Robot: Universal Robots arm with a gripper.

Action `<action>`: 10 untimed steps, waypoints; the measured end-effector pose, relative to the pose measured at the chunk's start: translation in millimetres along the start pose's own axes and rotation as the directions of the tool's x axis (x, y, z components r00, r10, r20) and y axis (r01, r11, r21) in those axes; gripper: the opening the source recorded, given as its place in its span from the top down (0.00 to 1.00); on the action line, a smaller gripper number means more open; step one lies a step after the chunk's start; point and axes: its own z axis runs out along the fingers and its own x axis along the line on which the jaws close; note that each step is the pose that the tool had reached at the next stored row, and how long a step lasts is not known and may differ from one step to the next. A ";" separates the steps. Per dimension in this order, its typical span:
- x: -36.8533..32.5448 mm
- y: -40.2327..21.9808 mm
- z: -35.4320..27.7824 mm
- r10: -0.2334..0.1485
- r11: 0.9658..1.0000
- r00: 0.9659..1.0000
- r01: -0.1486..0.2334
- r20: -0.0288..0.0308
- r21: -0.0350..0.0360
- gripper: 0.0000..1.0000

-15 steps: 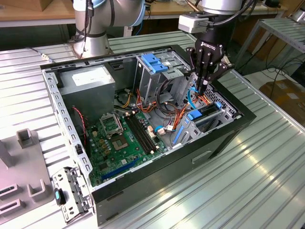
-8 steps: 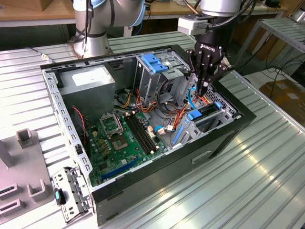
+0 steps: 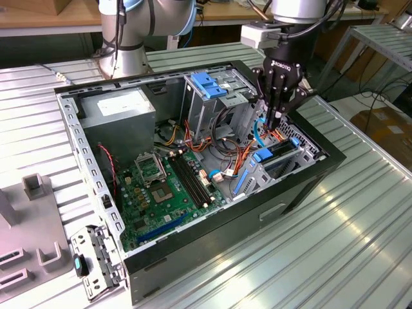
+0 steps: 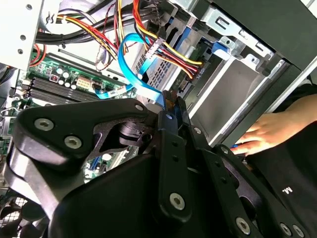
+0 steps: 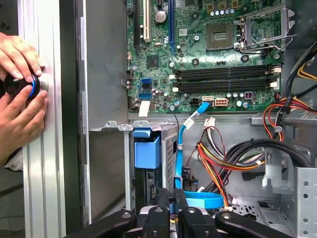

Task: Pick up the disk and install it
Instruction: 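Insert the first disk wire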

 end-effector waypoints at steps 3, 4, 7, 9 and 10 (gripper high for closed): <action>6.5 -0.1 3.4 0.000 1.000 1.000 0.000 0.019 0.000 0.84; 9.4 -0.1 4.8 0.001 1.000 0.999 -0.001 0.033 -0.001 0.84; 15.7 -0.1 7.5 0.002 1.000 0.998 -0.002 0.070 -0.001 0.84; 18.2 -0.2 8.9 0.003 1.000 0.996 -0.002 0.091 -0.002 0.84; 19.9 -0.4 9.9 0.003 1.000 0.995 -0.003 0.105 -0.002 0.84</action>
